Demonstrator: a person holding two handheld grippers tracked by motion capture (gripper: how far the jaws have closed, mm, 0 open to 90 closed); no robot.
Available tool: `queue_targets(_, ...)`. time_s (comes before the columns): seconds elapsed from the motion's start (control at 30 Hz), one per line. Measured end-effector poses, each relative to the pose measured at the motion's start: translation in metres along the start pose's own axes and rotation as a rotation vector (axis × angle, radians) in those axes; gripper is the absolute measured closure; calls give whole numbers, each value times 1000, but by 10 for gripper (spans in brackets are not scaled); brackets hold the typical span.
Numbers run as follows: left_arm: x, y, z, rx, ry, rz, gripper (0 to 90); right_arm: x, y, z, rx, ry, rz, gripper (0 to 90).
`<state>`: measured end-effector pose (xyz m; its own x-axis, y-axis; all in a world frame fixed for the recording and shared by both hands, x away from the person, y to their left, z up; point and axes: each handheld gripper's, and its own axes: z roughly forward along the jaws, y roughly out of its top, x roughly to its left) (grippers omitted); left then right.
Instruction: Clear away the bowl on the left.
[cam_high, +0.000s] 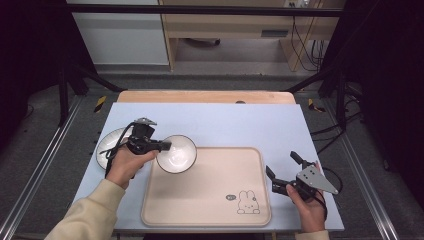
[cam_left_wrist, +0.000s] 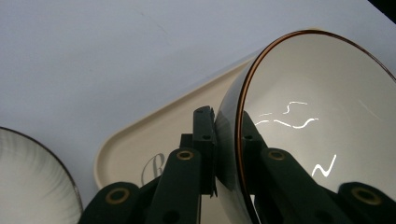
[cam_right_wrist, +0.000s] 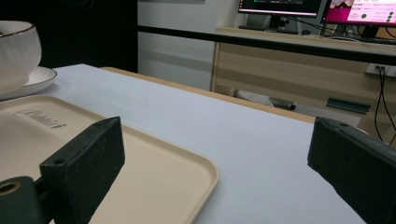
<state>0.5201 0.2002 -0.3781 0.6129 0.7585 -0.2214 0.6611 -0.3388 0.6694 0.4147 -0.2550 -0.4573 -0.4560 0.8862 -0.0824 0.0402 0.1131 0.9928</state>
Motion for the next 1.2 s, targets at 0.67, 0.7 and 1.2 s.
queue_targets(0.67, -40, -3, 35, 80, -65, 84, 827, 1, 0, 0, 3, 6, 1, 41)
queue_targets(0.7, -41, -4, 36, 82, -67, 86, 827, 1, 0, 0, 2, 6, 0, 41)
queue_targets(1.2, -62, -5, 48, 105, -127, 122, 827, 0, 1, -1, -5, 2, -2, 41)
